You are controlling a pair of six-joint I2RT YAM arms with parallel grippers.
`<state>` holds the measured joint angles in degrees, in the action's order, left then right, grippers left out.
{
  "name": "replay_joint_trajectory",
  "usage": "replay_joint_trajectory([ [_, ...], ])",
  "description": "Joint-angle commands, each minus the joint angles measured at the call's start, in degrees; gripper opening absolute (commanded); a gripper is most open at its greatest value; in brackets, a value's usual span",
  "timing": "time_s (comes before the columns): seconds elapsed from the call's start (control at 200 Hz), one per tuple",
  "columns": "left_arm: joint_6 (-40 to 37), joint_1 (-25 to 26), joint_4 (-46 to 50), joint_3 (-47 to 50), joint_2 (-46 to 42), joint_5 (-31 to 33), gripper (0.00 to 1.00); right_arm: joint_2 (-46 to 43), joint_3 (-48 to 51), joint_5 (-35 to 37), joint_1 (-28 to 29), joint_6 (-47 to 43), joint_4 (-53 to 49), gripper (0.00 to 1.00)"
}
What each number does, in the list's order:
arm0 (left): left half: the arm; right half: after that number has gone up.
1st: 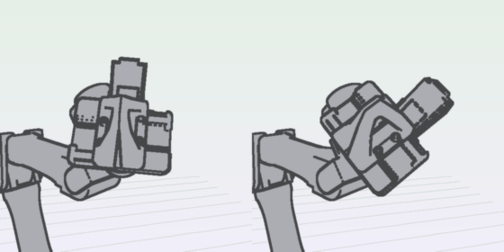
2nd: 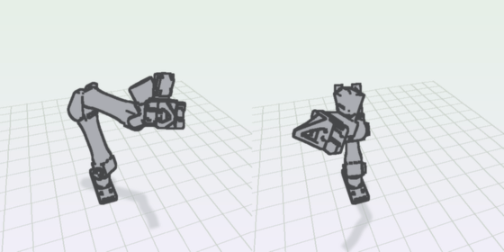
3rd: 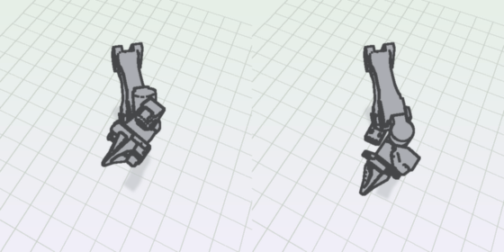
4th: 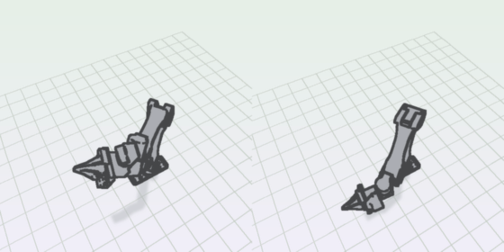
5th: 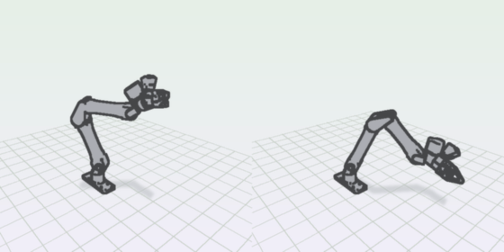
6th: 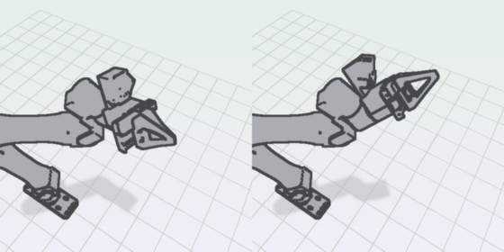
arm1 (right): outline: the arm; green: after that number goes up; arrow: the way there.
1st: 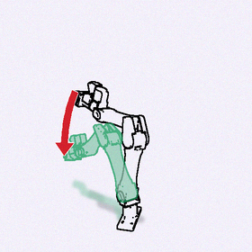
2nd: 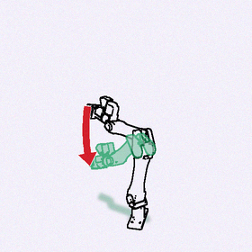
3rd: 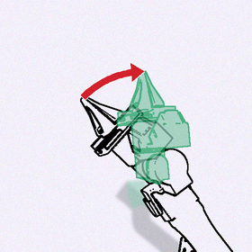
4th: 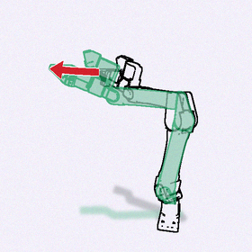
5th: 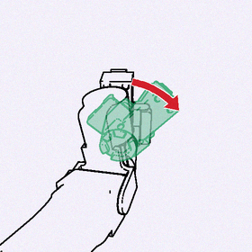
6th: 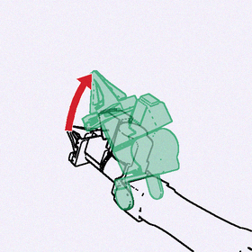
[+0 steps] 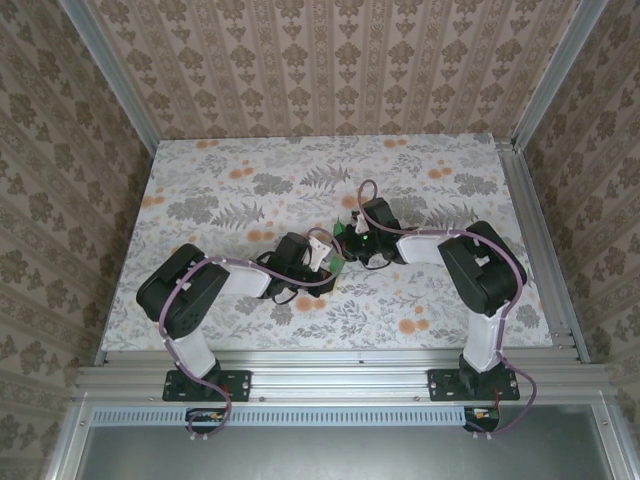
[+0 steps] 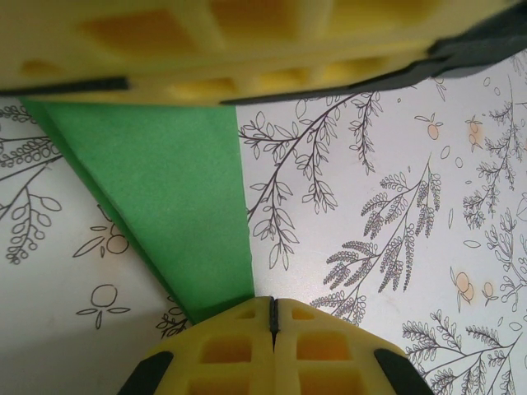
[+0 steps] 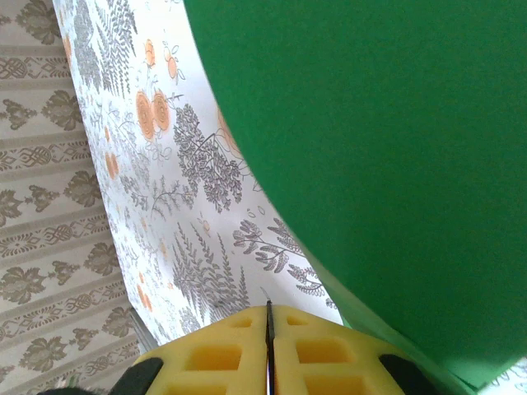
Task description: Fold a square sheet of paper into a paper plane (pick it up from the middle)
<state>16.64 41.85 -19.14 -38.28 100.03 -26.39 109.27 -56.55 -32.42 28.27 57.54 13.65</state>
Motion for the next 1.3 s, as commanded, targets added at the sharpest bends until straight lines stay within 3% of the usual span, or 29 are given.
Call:
replay_joint_trajectory([
  [0.0, -1.8, -0.8, 12.4, 3.5, 4.2, 6.1, 0.00, 2.3, -1.2, -1.7, 0.5, 1.3, 1.3, 0.11],
  [0.585, -1.8, -0.5, 13.9, 4.5, 3.6, 6.4, 0.00, 7.8, -7.4, 7.4, -1.5, -9.0, -13.5, 0.10],
  [1.295, -1.6, 1.1, 15.7, 4.6, 3.2, 7.1, 0.00, 11.0, -12.9, 8.3, -6.4, -11.4, -15.4, 0.10],
])
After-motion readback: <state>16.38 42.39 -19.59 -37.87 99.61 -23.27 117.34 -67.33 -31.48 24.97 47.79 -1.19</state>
